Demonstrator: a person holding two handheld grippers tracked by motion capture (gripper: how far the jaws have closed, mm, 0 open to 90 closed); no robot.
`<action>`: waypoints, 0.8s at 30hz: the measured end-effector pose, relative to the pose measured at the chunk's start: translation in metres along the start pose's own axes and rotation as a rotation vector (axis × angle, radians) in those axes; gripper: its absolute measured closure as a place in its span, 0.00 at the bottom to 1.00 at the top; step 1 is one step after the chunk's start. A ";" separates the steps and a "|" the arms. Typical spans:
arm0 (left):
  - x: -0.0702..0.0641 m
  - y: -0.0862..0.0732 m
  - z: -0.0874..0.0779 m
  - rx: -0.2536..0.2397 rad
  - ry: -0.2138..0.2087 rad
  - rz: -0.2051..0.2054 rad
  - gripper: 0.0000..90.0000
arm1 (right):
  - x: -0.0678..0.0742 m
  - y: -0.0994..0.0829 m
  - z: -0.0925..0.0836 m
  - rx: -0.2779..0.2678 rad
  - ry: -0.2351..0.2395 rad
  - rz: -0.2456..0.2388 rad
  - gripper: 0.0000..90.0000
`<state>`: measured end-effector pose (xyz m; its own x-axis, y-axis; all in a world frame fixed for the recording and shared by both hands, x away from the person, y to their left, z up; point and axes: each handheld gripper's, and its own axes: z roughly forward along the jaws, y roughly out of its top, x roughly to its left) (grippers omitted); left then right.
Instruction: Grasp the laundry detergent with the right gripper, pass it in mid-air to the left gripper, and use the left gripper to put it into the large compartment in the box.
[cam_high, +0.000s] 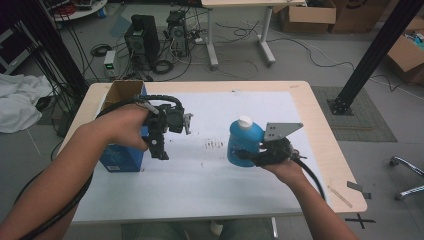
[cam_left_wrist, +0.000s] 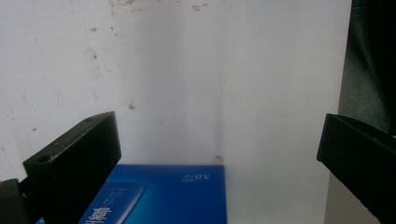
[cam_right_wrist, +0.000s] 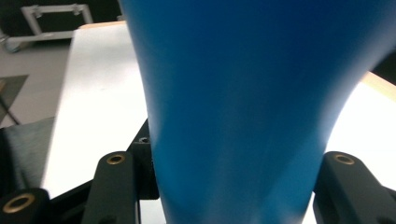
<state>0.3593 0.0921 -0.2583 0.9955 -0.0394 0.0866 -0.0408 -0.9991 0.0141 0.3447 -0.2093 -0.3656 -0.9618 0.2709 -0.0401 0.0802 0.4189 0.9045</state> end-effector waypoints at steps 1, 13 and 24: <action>0.000 0.001 0.000 0.001 -0.001 0.002 0.00 | 0.004 0.002 0.004 0.000 0.017 -0.010 0.50; -0.003 0.003 -0.001 0.007 -0.013 0.003 0.00 | 0.018 0.003 0.047 0.011 0.122 -0.018 0.50; -0.008 0.012 0.005 0.004 -0.032 0.015 0.00 | 0.031 0.006 0.099 -0.016 0.198 -0.017 0.50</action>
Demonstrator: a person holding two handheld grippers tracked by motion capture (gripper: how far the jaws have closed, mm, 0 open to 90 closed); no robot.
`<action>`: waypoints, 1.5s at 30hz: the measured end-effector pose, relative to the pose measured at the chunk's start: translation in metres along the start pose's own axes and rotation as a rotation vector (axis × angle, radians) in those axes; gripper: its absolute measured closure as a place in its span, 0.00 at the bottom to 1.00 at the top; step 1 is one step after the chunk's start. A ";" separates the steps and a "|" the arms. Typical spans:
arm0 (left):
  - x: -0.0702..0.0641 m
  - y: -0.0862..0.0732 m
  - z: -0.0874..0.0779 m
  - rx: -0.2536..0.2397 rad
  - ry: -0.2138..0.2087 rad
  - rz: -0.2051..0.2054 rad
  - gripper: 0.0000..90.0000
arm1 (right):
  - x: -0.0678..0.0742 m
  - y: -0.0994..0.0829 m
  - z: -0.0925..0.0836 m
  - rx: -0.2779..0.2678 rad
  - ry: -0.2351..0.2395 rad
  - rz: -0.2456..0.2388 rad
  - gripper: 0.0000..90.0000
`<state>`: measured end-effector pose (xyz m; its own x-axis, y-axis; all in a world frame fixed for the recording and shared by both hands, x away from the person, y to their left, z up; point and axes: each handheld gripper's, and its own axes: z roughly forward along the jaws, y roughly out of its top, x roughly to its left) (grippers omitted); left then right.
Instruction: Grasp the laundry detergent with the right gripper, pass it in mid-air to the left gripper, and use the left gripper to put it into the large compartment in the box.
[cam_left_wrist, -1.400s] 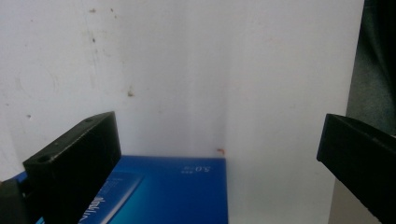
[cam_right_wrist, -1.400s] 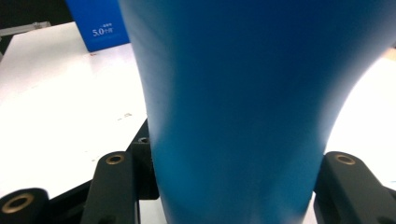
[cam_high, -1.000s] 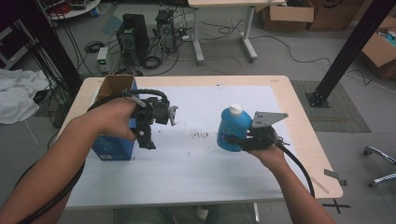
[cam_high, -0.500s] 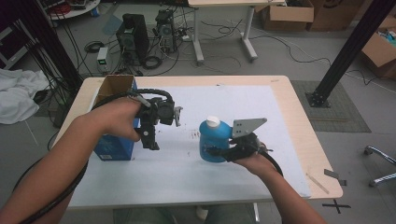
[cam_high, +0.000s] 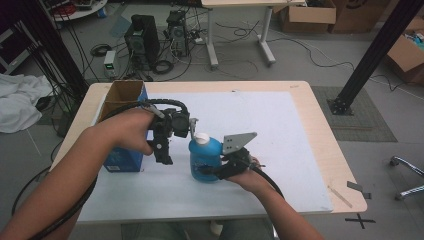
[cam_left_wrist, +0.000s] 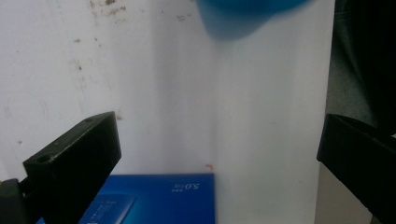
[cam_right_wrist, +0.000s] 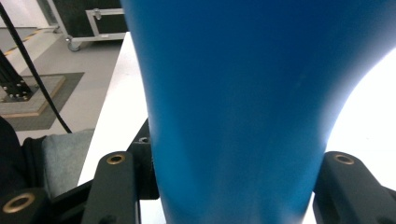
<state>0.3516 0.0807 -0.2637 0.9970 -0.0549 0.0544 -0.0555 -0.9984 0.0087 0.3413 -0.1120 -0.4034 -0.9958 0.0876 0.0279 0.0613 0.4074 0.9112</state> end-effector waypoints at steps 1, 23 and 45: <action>-0.001 0.001 0.000 0.000 -0.001 0.003 0.00 | 0.000 0.001 0.004 0.002 0.005 -0.002 0.50; -0.005 0.025 -0.005 -0.025 0.004 0.041 0.00 | -0.008 0.015 0.028 0.028 0.033 -0.020 0.50; -0.004 0.034 0.003 -0.007 0.058 0.032 0.08 | -0.006 0.020 0.033 0.027 0.046 -0.035 0.50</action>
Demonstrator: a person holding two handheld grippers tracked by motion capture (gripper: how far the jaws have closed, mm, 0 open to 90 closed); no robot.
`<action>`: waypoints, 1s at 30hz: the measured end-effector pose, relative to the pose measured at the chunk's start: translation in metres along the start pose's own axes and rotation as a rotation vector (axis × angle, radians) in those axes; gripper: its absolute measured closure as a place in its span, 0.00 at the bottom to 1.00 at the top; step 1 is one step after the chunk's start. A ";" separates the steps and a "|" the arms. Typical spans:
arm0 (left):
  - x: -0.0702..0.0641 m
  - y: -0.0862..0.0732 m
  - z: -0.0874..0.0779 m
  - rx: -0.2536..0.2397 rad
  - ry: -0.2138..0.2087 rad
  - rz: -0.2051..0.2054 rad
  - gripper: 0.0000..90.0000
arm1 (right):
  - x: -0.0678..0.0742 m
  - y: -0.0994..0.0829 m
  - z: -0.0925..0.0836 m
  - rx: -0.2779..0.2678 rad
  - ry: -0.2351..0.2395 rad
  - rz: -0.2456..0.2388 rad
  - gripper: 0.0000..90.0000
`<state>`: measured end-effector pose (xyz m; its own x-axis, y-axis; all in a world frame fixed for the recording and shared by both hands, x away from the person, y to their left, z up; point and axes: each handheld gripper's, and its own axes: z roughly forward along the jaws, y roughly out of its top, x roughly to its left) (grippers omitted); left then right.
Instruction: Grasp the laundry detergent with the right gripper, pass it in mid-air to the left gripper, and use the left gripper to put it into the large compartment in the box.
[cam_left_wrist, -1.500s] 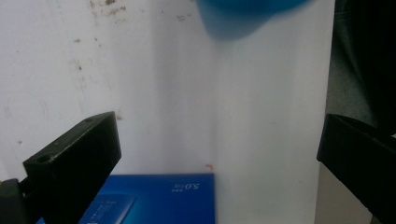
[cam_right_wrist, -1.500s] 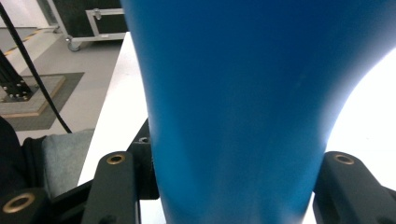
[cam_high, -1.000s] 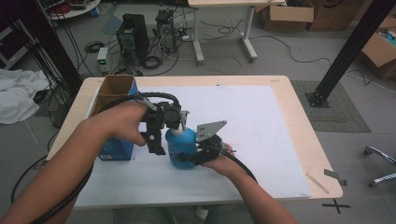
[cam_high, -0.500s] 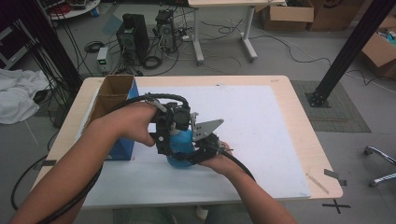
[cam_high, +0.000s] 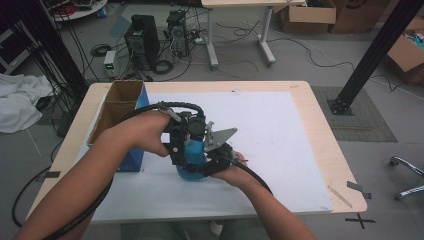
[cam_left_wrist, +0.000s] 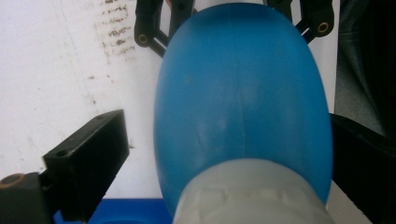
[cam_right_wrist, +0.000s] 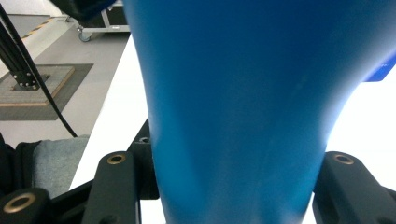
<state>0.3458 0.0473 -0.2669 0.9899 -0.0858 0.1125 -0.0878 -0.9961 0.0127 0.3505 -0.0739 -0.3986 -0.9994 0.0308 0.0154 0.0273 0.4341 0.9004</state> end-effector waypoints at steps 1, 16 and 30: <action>0.000 0.000 0.000 -0.001 0.004 -0.002 0.09 | 0.000 0.000 0.000 -0.001 0.003 0.001 0.50; 0.000 0.005 -0.001 0.002 -0.019 0.006 0.18 | -0.001 0.000 0.000 -0.013 -0.005 -0.003 0.50; 0.000 0.009 -0.001 0.020 -0.028 0.010 0.28 | -0.002 0.000 0.000 -0.015 -0.006 -0.010 0.50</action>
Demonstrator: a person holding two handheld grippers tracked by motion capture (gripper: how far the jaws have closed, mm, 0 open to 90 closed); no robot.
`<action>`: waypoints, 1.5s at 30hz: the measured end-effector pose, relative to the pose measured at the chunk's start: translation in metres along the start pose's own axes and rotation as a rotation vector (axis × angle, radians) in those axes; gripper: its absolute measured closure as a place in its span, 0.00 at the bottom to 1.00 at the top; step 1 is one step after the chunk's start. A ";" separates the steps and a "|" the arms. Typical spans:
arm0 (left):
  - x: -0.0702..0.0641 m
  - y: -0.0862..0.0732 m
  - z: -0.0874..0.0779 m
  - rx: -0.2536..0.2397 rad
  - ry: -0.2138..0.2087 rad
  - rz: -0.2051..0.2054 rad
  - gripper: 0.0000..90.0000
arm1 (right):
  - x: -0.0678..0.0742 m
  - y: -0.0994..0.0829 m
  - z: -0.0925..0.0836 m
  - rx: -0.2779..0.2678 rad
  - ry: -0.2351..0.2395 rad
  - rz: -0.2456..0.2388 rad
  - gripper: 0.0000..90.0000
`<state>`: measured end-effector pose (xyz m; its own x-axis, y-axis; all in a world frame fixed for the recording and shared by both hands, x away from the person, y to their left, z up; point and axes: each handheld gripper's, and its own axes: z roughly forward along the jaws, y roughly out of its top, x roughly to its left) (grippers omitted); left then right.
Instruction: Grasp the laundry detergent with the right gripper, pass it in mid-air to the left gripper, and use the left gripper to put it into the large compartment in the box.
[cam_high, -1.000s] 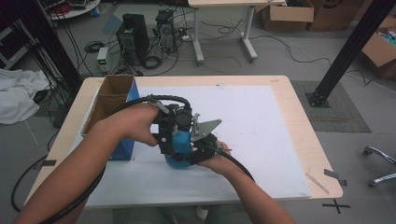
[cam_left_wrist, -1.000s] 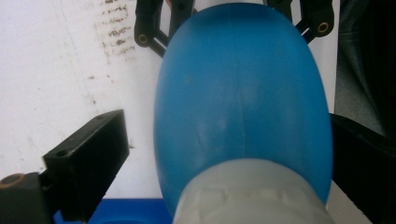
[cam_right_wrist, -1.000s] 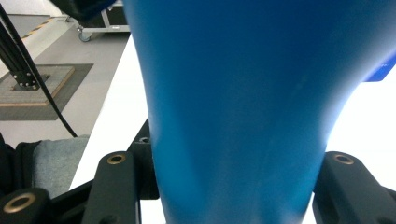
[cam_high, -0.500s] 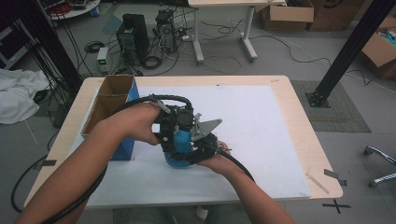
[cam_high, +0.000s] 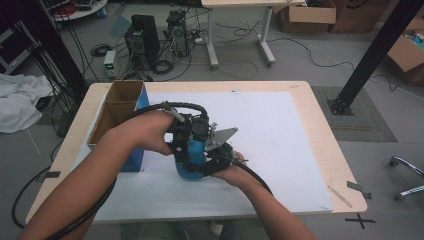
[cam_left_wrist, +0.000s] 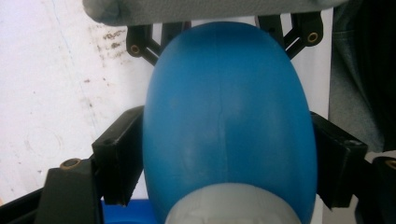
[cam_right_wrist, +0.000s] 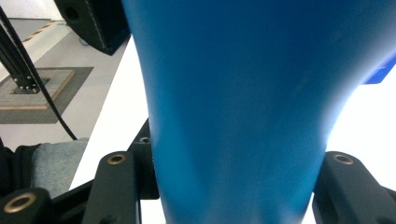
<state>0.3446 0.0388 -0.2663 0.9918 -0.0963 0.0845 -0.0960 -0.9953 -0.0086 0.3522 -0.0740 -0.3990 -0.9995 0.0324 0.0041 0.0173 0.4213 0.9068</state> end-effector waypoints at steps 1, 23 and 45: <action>0.000 0.000 0.000 -0.004 0.003 0.000 0.29 | 0.000 0.000 0.000 0.000 0.000 0.000 0.50; 0.000 0.003 0.000 0.010 0.008 0.004 0.38 | 0.000 0.000 0.000 -0.008 -0.003 -0.002 0.50; 0.000 0.010 -0.005 0.044 -0.008 -0.048 0.43 | 0.001 0.000 -0.005 -0.032 0.007 -0.014 0.48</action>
<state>0.3429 0.0285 -0.2610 0.9957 -0.0486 0.0783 -0.0449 -0.9978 -0.0486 0.3508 -0.0782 -0.3974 -0.9998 0.0205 -0.0060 0.0025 0.3926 0.9197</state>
